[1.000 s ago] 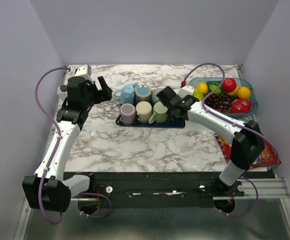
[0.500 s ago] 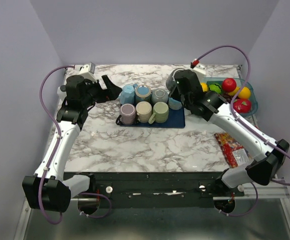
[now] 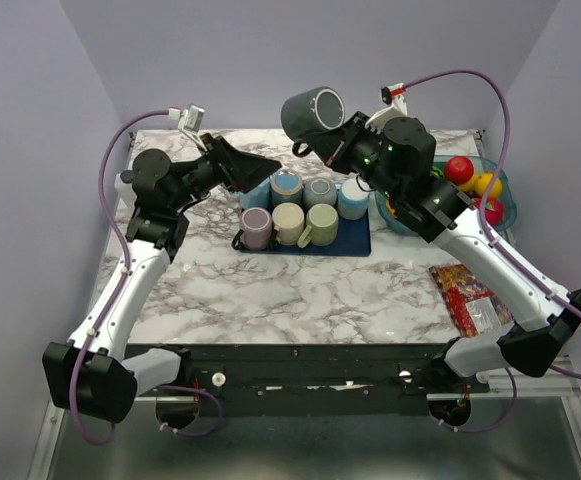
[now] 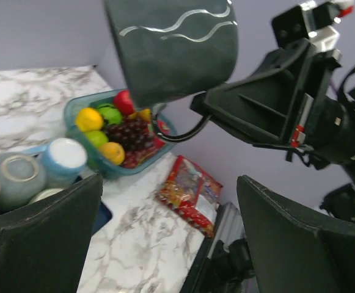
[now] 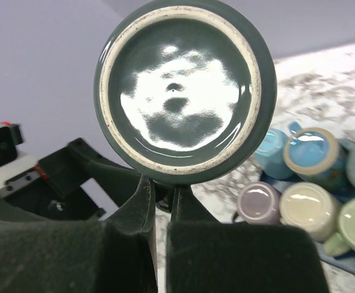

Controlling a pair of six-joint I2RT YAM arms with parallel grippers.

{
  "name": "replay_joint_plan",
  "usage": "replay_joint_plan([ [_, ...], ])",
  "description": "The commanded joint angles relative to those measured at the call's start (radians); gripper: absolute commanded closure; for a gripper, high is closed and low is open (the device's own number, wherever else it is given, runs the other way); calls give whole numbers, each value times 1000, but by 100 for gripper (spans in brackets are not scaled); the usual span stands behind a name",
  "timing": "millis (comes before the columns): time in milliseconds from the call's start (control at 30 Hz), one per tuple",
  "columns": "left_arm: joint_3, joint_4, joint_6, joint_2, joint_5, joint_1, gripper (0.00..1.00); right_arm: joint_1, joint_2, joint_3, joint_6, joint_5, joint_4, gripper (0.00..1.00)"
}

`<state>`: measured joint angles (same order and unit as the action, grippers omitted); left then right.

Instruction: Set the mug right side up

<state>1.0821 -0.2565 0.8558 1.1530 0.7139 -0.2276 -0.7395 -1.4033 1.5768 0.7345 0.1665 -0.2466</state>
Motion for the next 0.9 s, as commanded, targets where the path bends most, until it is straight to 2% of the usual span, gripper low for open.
replay_joint_plan([
  [0, 16, -272, 212, 46, 91, -55, 1, 5, 37, 46, 40, -156, 275, 99],
  [333, 29, -605, 494, 132, 75, -81, 1, 3, 41, 25, 86, -272, 375, 99],
  [667, 76, -624, 542, 146, 29, -85, 1, 3, 104, -87, 28, -344, 498, 99],
  [867, 84, -668, 586, 162, 19, -88, 16, 3, 112, -119, 31, -383, 552, 99],
])
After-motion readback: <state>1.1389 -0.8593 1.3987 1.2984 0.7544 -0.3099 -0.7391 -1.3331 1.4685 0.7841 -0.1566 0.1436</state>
